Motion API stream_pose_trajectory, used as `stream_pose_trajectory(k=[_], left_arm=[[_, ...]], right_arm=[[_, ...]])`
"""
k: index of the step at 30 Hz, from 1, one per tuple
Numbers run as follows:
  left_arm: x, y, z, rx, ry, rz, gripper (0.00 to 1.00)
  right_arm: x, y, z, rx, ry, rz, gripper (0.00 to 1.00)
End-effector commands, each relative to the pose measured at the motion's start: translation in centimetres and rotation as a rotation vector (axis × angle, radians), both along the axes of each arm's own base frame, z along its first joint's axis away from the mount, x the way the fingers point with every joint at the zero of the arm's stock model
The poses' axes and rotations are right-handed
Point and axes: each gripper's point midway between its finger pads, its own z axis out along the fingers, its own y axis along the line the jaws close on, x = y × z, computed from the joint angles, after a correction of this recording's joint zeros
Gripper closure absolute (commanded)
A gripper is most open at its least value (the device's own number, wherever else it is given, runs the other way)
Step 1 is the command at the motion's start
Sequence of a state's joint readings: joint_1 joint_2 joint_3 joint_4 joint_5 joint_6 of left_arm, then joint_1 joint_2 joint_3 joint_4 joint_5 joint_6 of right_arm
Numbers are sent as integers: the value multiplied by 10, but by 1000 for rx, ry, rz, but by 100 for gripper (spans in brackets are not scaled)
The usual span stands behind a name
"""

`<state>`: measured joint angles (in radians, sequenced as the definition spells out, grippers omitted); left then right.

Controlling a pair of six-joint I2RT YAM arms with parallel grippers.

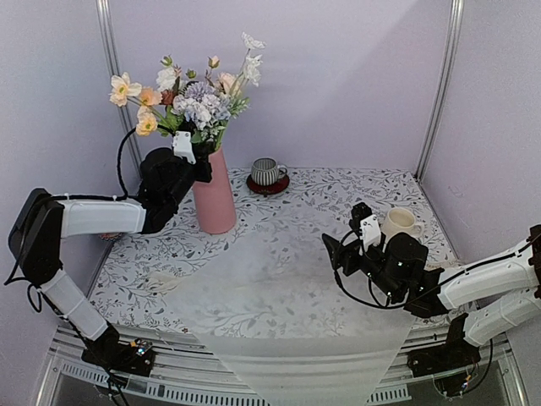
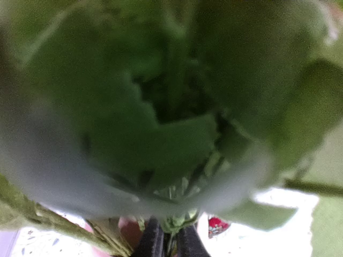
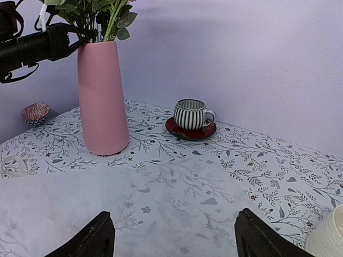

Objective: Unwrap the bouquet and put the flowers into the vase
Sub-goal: Place the fake flower in the vase.

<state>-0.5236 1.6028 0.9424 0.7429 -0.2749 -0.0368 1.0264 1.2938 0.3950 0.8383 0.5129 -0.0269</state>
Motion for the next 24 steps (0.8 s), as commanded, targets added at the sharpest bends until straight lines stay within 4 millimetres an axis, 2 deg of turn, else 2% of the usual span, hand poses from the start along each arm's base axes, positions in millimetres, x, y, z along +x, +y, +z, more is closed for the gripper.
stream_pose_trajectory(k=[1, 10, 18, 24], left_arm=[[-3, -6, -40, 22, 147, -38, 85], [-16, -5, -46, -17, 183, -69, 69], [-25, -3, -57, -49, 221, -82, 65], [-30, -3, -67, -67, 262, -91, 58]], right_arm=[[3, 3, 6, 13, -8, 4, 21], [3, 4, 5, 10, -5, 3, 21], [3, 4, 4, 8, -3, 4, 21], [3, 4, 5, 8, -4, 5, 21]])
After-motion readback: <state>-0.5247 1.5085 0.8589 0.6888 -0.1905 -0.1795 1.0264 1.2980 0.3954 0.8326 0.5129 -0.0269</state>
